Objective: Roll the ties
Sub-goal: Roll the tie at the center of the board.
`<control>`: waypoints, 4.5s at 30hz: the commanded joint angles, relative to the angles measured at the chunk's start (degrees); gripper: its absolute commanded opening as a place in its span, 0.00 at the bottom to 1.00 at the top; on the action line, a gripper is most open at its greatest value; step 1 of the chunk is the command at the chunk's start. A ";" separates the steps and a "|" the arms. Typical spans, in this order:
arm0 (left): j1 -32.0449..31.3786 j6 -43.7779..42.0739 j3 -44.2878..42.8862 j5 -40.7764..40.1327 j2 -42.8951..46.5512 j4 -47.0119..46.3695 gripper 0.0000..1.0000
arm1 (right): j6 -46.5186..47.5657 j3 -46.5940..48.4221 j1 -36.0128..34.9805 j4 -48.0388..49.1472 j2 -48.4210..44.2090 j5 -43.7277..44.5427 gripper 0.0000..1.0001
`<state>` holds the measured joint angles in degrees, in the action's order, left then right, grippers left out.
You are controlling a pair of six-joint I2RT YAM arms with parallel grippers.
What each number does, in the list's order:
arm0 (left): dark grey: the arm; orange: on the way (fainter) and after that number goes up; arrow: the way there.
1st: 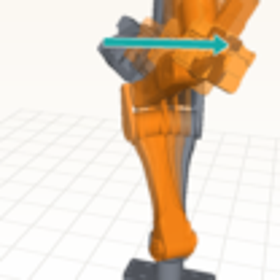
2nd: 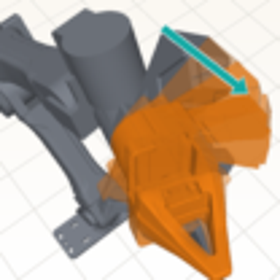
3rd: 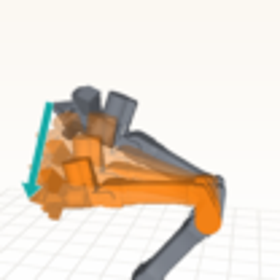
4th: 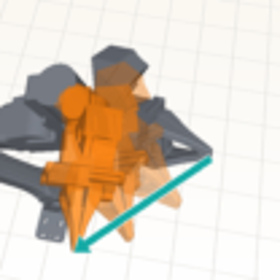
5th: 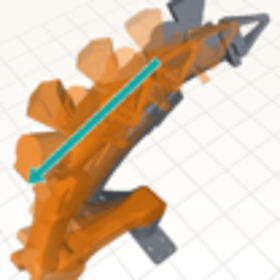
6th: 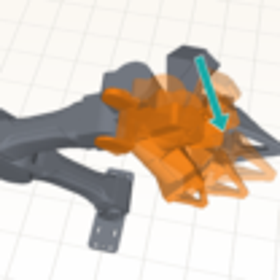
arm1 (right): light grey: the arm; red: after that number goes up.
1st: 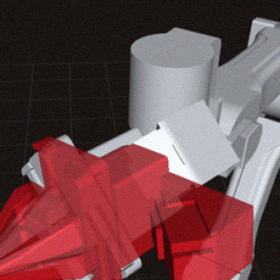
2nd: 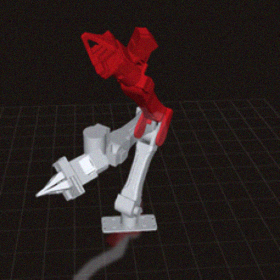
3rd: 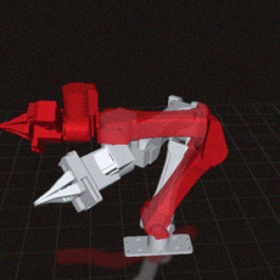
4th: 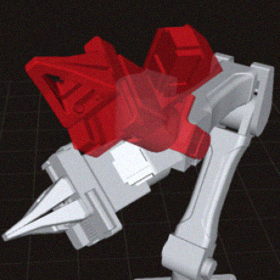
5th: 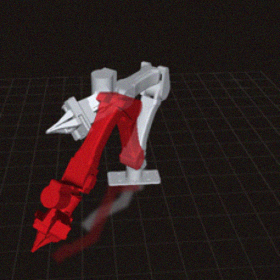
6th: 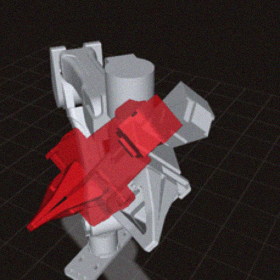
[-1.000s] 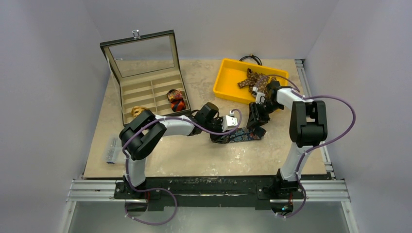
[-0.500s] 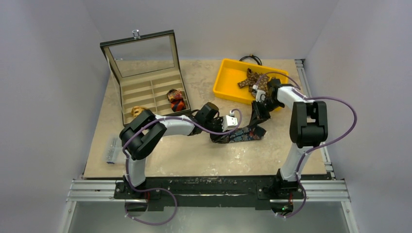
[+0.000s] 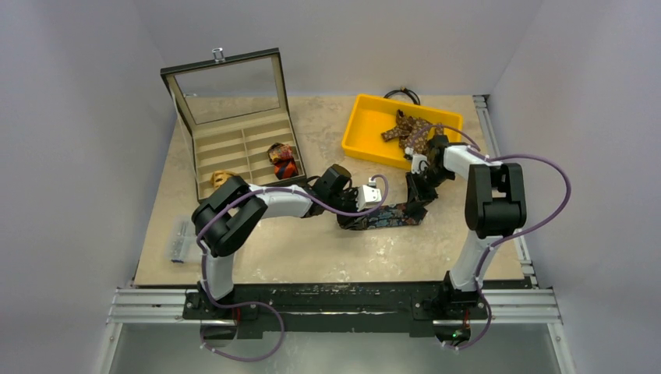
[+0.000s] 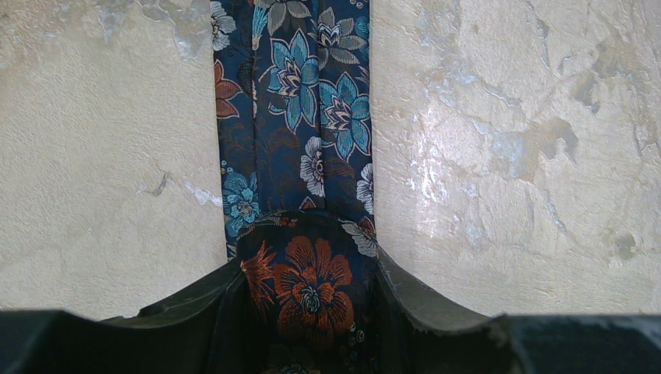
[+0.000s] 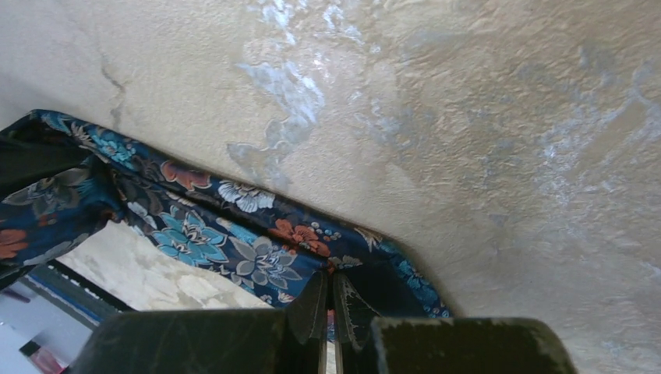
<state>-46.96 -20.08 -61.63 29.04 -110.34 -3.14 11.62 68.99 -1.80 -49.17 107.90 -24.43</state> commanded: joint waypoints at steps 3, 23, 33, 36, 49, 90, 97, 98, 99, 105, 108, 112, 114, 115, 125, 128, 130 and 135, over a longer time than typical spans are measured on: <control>0.33 1.58 1.37 -5.60 -2.75 8.94 0.29 | 1.38 -0.93 0.31 5.34 1.38 7.42 0.00; 0.42 4.12 0.49 -6.92 2.88 5.54 0.26 | 5.11 2.62 0.22 8.83 5.79 15.50 0.00; 0.35 -0.06 0.24 -9.10 -2.04 10.39 0.26 | 7.90 9.92 0.22 6.98 9.76 11.89 0.00; 0.36 0.57 -0.48 -9.50 -3.27 11.92 0.26 | 8.80 9.82 0.36 4.50 7.41 9.05 0.14; 0.29 1.89 -1.83 -11.35 -5.27 13.84 0.30 | 2.10 10.59 0.93 -4.89 -4.24 -18.15 0.69; 0.21 0.91 -0.78 -9.50 -5.58 11.40 0.34 | -22.04 -8.76 -11.27 27.44 2.08 -32.12 0.37; 0.38 2.65 -1.02 -9.58 -5.19 10.69 0.51 | -16.09 -7.31 -10.74 20.22 4.54 -27.14 0.00; 0.53 3.07 -0.77 -9.02 -4.76 9.97 0.55 | -14.82 -6.50 -10.20 18.47 5.43 -26.08 0.00; 0.81 3.37 -0.29 -8.14 -3.98 8.84 0.59 | -13.58 -5.73 -9.80 16.93 6.28 -25.22 0.00; 1.58 4.31 2.69 -1.65 1.53 0.28 0.68 | -9.91 -5.03 -9.42 14.42 7.21 -20.05 0.00; 1.98 4.51 3.08 0.12 2.40 -2.27 0.69 | -9.40 -5.15 -9.42 14.49 7.02 -18.05 0.00; 2.22 3.71 2.64 1.76 1.45 -4.02 0.68 | -9.28 -5.10 -9.41 15.23 6.87 -15.94 0.00; 2.30 3.22 1.06 2.38 0.24 -3.55 0.66 | -9.48 -4.74 -9.45 15.81 7.31 -15.18 0.00; 2.31 3.17 0.46 2.67 -0.38 -3.48 0.64 | -9.54 -4.39 -9.42 15.79 7.84 -15.14 0.00; 2.57 4.78 -2.10 4.83 -3.89 -3.69 0.40 | -9.12 -2.52 -9.38 16.30 10.29 -13.44 0.00; 2.26 5.71 -1.74 4.36 -3.29 -3.05 0.38 | -8.98 -3.11 -9.52 16.77 10.05 -12.68 0.00; 1.08 4.46 -1.91 0.44 -2.98 -0.73 0.32 | -8.15 -2.21 -9.49 15.67 9.81 -14.88 0.00; -0.77 -0.07 0.00 -7.21 -2.20 5.74 0.30 | -6.15 0.28 -7.40 9.28 4.48 -19.08 0.22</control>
<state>-45.36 -16.75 -62.96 28.73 -111.87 -4.95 0.49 67.92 -10.50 -38.70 115.70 -50.35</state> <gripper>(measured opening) 0.444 0.119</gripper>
